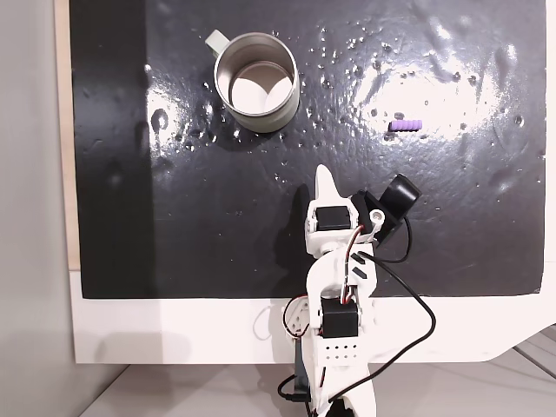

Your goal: Grasp a pengrip and put it in the cup.

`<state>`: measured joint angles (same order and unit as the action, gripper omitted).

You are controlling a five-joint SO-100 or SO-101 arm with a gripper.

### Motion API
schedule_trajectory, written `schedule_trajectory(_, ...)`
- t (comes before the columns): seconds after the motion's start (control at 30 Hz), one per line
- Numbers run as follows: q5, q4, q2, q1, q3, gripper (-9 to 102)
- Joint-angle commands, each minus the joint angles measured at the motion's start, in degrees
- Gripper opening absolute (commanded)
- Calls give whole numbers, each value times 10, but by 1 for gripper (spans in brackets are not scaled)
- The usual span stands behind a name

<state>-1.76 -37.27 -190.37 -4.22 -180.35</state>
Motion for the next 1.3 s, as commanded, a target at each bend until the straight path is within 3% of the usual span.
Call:
schedule_trajectory(0.0,-3,12,-9,3,-23,0)
schedule_trajectory(0.57,9,-12,-9,3,11,0)
schedule_trajectory(0.73,19,-70,27,11,111,0)
schedule_trajectory(1.0,26,-169,274,77,396,0)
schedule_trajectory(1.27,45,-279,476,156,591,17)
